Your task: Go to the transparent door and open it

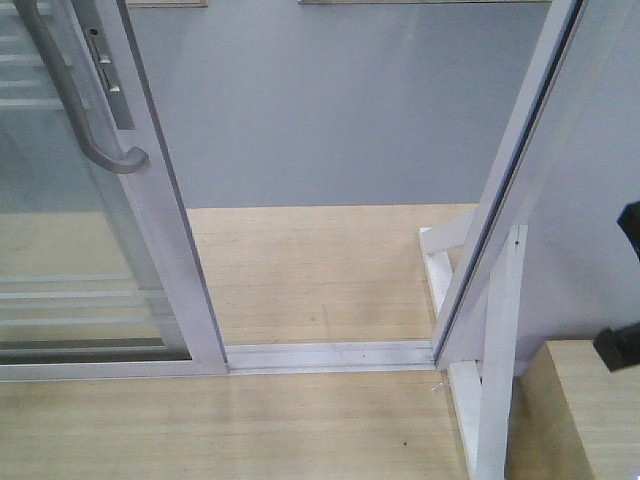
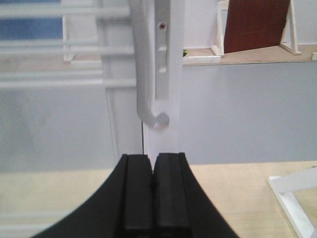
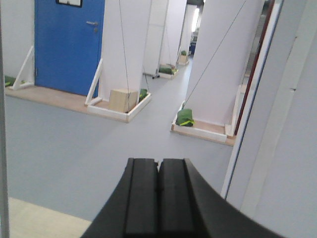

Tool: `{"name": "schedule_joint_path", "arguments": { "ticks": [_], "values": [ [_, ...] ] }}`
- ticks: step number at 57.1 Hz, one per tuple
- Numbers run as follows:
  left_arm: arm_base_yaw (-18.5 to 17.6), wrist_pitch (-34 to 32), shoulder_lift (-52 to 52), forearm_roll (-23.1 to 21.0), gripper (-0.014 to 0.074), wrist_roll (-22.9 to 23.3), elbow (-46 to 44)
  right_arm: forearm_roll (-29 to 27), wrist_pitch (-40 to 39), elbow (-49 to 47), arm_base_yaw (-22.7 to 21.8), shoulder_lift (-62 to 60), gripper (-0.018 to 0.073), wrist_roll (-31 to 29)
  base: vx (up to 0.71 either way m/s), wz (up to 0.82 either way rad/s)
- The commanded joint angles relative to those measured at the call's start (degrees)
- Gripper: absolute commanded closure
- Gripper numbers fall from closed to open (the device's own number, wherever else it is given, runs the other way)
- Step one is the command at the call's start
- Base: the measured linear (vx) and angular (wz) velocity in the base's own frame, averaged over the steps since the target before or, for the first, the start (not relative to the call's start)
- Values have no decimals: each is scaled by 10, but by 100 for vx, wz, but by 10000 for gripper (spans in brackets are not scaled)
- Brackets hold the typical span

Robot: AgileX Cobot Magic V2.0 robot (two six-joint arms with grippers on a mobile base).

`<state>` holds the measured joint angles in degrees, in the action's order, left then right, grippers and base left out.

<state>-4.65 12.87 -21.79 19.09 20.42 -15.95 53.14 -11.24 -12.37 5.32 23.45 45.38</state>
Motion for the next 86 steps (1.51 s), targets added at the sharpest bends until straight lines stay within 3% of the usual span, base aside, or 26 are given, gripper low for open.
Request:
{"name": "schedule_joint_path", "arguments": {
  "ticks": [1,8,16,61,69,73,81,86],
  "values": [
    [0,2,37,-32,596,-24,-7,26,5,19,-1,-72,565,50,0,0],
    [0,17,72,-58,596,-67,-7,46,28,24,-1,-133,565,63,0,0],
    [0,42,72,-105,596,-81,-7,50,66,24,-1,-135,565,69,0,0],
    [0,42,72,-104,596,-81,-7,50,84,24,-1,-135,564,65,0,0],
    [0,18,72,-86,596,-84,-7,50,84,24,-1,-135,564,65,0,0],
    [0,3,72,-108,596,-103,0,50,84,24,-1,-135,564,65,0,0],
    [0,-56,72,-181,596,-188,33,50,84,24,-1,-135,564,65,0,0],
    [0,-78,72,-200,596,-214,46,50,84,24,-1,-135,564,65,0,0]
  ]
}}
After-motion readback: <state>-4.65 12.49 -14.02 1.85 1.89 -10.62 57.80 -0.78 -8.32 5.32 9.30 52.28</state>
